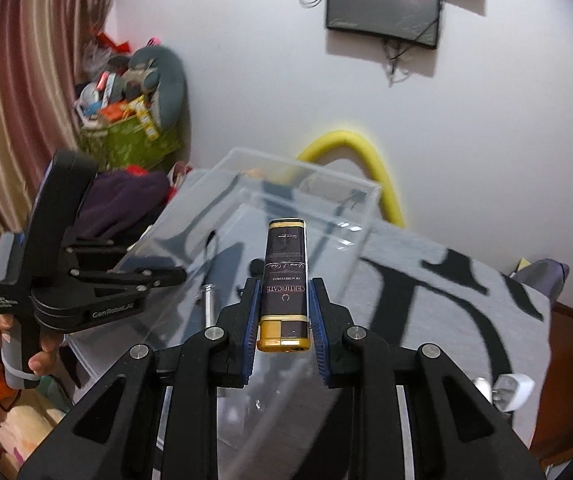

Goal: Organize rigid objects
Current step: 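Lower the amber bottle into the box and open the right gripper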

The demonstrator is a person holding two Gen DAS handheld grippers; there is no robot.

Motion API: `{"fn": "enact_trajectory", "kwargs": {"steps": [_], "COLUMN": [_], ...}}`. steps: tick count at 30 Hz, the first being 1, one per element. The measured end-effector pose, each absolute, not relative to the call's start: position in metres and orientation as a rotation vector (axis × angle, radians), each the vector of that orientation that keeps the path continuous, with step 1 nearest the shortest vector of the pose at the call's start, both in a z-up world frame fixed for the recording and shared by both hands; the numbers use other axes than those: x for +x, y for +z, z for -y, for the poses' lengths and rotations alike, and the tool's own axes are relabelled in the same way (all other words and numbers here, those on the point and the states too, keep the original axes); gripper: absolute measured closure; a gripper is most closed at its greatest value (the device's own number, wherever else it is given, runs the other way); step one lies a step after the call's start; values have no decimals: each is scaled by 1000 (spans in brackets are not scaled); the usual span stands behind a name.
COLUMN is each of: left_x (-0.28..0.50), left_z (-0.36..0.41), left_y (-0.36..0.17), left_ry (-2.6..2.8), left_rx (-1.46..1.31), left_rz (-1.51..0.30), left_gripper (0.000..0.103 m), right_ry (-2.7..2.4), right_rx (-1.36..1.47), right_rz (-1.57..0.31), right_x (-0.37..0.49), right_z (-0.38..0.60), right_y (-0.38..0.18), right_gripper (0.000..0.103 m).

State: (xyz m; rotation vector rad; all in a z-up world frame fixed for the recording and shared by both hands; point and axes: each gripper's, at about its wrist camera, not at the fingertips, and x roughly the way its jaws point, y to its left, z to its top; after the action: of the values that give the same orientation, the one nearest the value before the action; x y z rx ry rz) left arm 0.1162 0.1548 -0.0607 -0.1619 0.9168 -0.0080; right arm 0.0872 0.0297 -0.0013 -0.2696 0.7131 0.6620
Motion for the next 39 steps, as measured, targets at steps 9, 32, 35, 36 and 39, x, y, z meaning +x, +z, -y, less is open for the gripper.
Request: {"fn": "enact_trajectory", "kwargs": {"steps": [9,32,35,36,39], "left_x": [117,117,117,117,117], "left_z": [-154,-153,-152,-152,-152], "left_y": [-61,-61,-61,-61,-61], "left_ry": [-11,-9,-5,-4,0], "left_rx": [-164,-151,-146,-145,-141], "left_rz": [-916,-926,-927,-928,-930], "left_gripper": [87,87,87,87,87], "right_ry": [719,746,736,727,702], "right_rx": [-362,-458,-432,-423,-397], "right_rz": [-801,-836,-815,-802,-779], "right_x": [88,73,72,72,73], "right_z": [-67,-74,-65,-60,-46], "right_y": [-36,-40,-31,-27,-16], "right_gripper": [81,74,64,63,62]}}
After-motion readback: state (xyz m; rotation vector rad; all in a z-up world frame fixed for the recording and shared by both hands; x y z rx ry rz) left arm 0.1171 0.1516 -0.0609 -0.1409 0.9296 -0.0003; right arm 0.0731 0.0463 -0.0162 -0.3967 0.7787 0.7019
